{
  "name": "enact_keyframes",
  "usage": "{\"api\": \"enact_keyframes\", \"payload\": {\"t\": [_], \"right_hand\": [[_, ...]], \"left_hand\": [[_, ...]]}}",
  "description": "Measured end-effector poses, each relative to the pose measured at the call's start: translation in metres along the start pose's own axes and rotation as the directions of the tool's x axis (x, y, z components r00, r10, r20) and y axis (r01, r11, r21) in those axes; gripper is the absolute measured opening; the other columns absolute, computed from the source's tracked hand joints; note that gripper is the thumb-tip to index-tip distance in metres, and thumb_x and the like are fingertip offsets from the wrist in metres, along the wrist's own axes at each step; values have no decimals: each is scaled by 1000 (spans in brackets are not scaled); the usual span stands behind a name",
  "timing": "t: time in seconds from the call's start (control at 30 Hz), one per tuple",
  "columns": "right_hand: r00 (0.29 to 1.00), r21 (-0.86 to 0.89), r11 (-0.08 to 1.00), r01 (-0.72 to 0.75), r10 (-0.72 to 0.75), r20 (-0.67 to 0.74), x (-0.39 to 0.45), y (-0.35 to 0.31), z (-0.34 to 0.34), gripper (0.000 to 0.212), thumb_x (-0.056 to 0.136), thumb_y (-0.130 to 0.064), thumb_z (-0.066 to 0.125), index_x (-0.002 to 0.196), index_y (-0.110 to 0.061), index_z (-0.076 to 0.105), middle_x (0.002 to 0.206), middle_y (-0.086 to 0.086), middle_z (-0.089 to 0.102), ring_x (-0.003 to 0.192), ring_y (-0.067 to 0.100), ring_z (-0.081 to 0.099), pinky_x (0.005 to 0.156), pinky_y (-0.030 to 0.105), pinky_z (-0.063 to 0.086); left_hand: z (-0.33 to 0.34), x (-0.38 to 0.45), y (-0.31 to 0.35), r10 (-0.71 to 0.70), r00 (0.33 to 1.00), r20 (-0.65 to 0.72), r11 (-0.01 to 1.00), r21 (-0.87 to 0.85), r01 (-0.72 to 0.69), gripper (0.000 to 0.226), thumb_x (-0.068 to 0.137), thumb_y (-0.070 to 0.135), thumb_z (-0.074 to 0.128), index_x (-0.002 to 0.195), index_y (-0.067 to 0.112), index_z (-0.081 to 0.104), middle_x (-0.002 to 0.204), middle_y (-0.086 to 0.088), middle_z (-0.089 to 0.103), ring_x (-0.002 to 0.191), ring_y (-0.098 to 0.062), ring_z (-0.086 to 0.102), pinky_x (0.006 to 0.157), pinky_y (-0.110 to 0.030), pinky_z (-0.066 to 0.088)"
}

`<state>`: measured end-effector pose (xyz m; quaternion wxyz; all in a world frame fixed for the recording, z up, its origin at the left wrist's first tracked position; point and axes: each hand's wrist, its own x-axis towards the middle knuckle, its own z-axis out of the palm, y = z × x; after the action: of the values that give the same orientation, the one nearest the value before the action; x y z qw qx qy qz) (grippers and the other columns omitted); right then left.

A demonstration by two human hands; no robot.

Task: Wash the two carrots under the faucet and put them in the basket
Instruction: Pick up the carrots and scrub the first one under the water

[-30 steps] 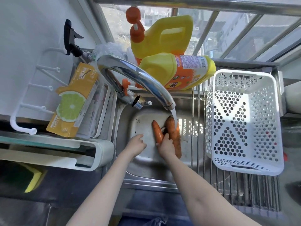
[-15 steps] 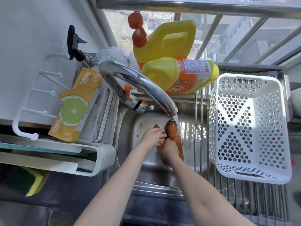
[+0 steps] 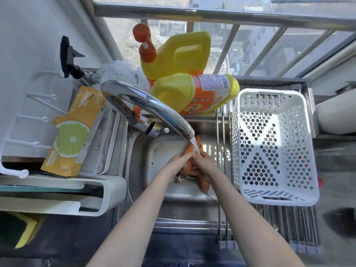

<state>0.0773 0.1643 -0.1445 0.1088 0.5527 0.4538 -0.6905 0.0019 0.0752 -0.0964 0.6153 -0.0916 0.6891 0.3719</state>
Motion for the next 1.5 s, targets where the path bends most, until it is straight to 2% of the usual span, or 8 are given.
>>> {"api": "enact_keyframes", "payload": {"t": [0.2, 0.4, 0.63, 0.77, 0.9, 1.03, 1.37, 1.5], "right_hand": [[986, 182, 972, -149, 160, -49, -2, -6, 3, 43, 83, -54, 58, 91, -13, 67, 78, 8, 70, 61, 20, 65, 48, 23, 48], [960, 202, 946, -254, 272, -68, -6, -29, 0, 66, 93, -64, 41, 117, -5, 58, 99, 16, 66, 72, 25, 62, 56, 30, 48], [935, 557, 757, -342, 331, 126, -13, -43, 13, 64, 92, -62, 46, 108, -2, 60, 86, 21, 72, 66, 29, 70, 48, 35, 56], [910, 516, 757, -402, 393, 132, -21, -58, 11, 51, 96, -55, 44, 84, -6, 54, 48, 13, 63, 40, 24, 63, 38, 29, 52], [897, 462, 781, -421, 436, 81, -18, -58, 12, 51, 96, -53, 43, 102, -4, 52, 91, 19, 61, 85, 31, 57, 90, 39, 46], [940, 564, 758, -327, 323, 110, -21, -53, 8, 26, 95, -23, 47, 87, -3, 61, 76, 12, 67, 63, 19, 68, 65, 25, 51], [924, 303, 879, -369, 382, 16, -24, -64, 15, 23, 85, -27, 62, 72, -10, 53, 54, 9, 62, 72, 24, 56, 95, 36, 46], [908, 179, 892, -416, 419, 19, -23, -65, 13, 34, 85, -36, 58, 65, -13, 43, 45, 6, 53, 57, 22, 50, 55, 26, 43]], "left_hand": [[0, 7, 11, 3, 993, 115, 970, -241, 25, 63, 78, 9, 78, 133, 9, 48, 106, -10, 67, 85, -22, 70, 58, -33, 61], [-18, 1, 18, 81, 968, 237, 963, 233, -137, 90, 67, -8, 79, 144, 15, 39, 128, -13, 57, 104, -25, 64, 70, -31, 56], [-32, -6, 21, 164, 931, 327, 985, 4, -175, 46, 81, -13, 65, 122, 8, 60, 96, -3, 71, 83, -11, 68, 77, -24, 55], [-38, -5, 20, 132, 928, 350, 961, -275, -33, 38, 90, -10, 52, 127, -1, 55, 93, -8, 71, 77, -12, 70, 71, -24, 58], [-32, -4, 28, 110, 940, 324, 935, -355, 13, 29, 93, -3, 54, 121, -7, 58, 87, -11, 74, 77, -15, 72, 74, -27, 60], [-24, -4, 40, 71, 969, 237, 946, -324, 10, 24, 89, -4, 60, 113, -6, 62, 87, -15, 73, 77, -19, 72, 73, -30, 60], [-12, -15, 51, -98, 968, 232, 994, -31, 108, 14, 88, 16, 68, 94, 10, 57, 94, -14, 63, 81, -22, 64, 59, -30, 59], [-7, -14, 55, -197, 931, 308, 977, -18, 213, 30, 93, 36, 60, 95, 6, 53, 79, -14, 59, 56, -19, 59, 37, -18, 46]]}}
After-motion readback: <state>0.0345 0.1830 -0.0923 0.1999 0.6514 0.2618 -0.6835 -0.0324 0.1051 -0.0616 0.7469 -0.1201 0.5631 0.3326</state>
